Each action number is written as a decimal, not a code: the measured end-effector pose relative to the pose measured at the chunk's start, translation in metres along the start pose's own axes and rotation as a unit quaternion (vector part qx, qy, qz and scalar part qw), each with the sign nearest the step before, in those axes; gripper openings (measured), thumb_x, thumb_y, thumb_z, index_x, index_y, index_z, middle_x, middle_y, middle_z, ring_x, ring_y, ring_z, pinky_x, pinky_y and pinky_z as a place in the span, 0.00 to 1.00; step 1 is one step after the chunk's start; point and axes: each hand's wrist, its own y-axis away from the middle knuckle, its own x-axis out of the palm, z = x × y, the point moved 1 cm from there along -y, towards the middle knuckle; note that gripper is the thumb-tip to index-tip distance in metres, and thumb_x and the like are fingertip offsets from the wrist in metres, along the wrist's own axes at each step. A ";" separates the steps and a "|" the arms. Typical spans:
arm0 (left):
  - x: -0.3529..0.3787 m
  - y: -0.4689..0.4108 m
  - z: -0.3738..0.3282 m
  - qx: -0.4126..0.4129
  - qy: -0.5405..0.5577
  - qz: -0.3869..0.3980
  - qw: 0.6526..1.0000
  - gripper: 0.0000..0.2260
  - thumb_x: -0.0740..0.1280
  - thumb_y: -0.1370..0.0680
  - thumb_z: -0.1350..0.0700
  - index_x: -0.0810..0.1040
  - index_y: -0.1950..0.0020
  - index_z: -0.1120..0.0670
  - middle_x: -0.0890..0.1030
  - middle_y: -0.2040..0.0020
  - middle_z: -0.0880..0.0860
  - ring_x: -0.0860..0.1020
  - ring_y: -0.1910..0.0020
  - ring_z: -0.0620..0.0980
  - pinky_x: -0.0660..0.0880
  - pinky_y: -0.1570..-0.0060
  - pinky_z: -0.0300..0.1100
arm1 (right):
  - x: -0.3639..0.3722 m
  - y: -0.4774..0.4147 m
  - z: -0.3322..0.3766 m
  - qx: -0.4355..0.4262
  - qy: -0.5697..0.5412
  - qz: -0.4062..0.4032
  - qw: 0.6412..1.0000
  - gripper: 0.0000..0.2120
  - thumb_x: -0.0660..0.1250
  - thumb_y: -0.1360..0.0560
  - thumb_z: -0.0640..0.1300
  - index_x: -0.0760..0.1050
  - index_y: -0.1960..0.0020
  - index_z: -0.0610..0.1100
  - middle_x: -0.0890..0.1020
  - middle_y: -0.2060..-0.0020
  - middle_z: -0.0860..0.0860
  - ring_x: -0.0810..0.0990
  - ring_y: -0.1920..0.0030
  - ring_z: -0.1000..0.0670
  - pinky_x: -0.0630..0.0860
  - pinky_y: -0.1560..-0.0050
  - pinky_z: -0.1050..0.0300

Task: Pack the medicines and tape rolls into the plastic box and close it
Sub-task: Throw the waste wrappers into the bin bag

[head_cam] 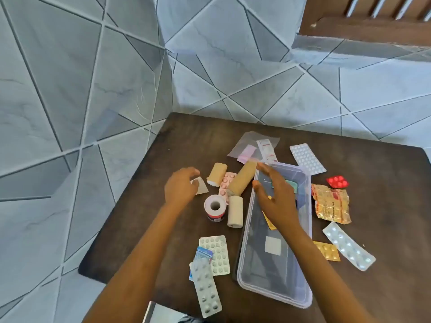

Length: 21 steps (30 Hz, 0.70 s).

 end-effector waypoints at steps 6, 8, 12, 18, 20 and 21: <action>0.031 -0.024 0.007 -0.031 -0.091 0.139 0.986 0.25 0.68 0.26 0.58 0.68 0.30 0.52 0.68 0.30 0.55 0.69 0.33 0.57 0.72 0.38 0.52 | 0.012 -0.023 -0.011 0.007 0.008 0.035 0.999 0.19 0.63 0.24 0.43 0.68 0.33 0.46 0.73 0.32 0.46 0.70 0.32 0.46 0.62 0.35 0.59; 0.035 -0.029 0.010 -0.034 -0.106 0.147 0.983 0.26 0.68 0.26 0.58 0.66 0.29 0.51 0.67 0.30 0.56 0.68 0.32 0.58 0.72 0.38 0.52 | 0.015 -0.027 -0.014 -0.001 0.009 0.040 0.999 0.19 0.63 0.24 0.42 0.68 0.33 0.45 0.73 0.33 0.46 0.71 0.32 0.47 0.62 0.36 0.60; 0.041 -0.033 0.009 -0.037 -0.116 0.140 0.983 0.26 0.69 0.26 0.58 0.66 0.30 0.52 0.70 0.32 0.58 0.70 0.34 0.59 0.72 0.39 0.52 | 0.019 -0.032 -0.022 0.010 0.011 0.045 0.999 0.19 0.63 0.24 0.43 0.69 0.33 0.46 0.74 0.33 0.46 0.71 0.33 0.46 0.62 0.37 0.61; 0.030 -0.040 0.007 -0.061 -0.061 0.130 0.988 0.10 0.66 0.27 0.61 0.81 0.47 0.55 0.81 0.44 0.59 0.79 0.46 0.59 0.78 0.49 0.52 | 0.016 -0.041 -0.027 0.015 0.000 0.050 0.999 0.18 0.63 0.24 0.44 0.70 0.34 0.45 0.74 0.34 0.45 0.72 0.33 0.46 0.64 0.37 0.59; 0.018 -0.047 -0.002 -0.048 -0.045 0.110 0.992 0.08 0.65 0.26 0.61 0.82 0.51 0.54 0.82 0.46 0.57 0.79 0.47 0.59 0.77 0.50 0.51 | 0.013 -0.048 -0.027 0.005 -0.003 0.044 0.999 0.18 0.62 0.25 0.47 0.71 0.36 0.44 0.75 0.35 0.45 0.73 0.35 0.46 0.66 0.37 0.57; 0.013 -0.052 -0.008 -0.040 -0.039 0.097 0.994 0.08 0.66 0.26 0.60 0.82 0.52 0.54 0.82 0.47 0.57 0.79 0.48 0.59 0.78 0.50 0.51 | 0.010 -0.054 -0.027 0.002 -0.002 0.036 0.999 0.19 0.61 0.27 0.48 0.72 0.37 0.44 0.76 0.36 0.45 0.73 0.35 0.46 0.67 0.37 0.57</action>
